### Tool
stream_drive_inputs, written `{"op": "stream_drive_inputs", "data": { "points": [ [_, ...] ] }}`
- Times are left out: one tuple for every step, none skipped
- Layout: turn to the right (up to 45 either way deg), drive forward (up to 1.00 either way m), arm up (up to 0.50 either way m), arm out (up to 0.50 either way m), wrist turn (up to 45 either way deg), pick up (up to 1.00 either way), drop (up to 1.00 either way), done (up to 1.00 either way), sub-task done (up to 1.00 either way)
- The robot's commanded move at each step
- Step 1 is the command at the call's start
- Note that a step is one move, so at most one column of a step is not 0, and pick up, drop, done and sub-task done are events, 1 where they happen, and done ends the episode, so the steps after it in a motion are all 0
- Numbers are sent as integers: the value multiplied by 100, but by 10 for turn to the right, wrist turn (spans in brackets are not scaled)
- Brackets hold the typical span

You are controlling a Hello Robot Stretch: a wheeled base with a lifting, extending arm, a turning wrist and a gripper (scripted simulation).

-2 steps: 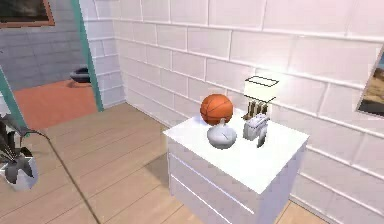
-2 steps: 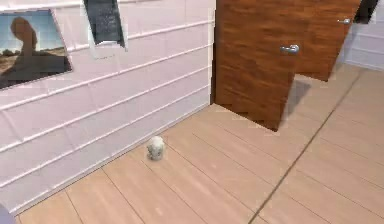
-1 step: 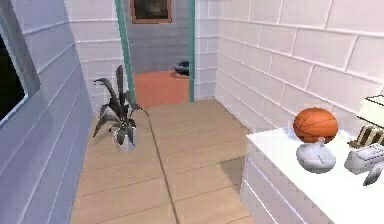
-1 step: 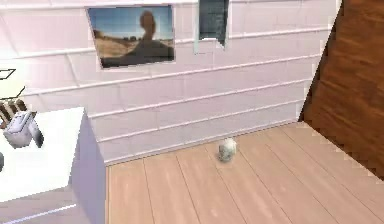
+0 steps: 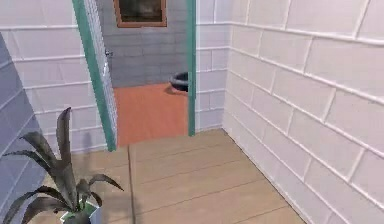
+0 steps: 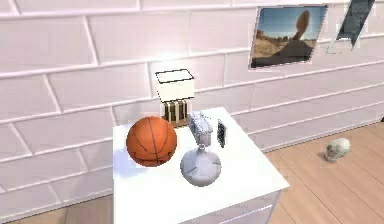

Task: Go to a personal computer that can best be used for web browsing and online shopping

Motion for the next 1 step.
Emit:
{"op": "stream_drive_inputs", "data": {
  "points": [
    [-60,0,0,0,0,0,0,0,0]
  ]
}}
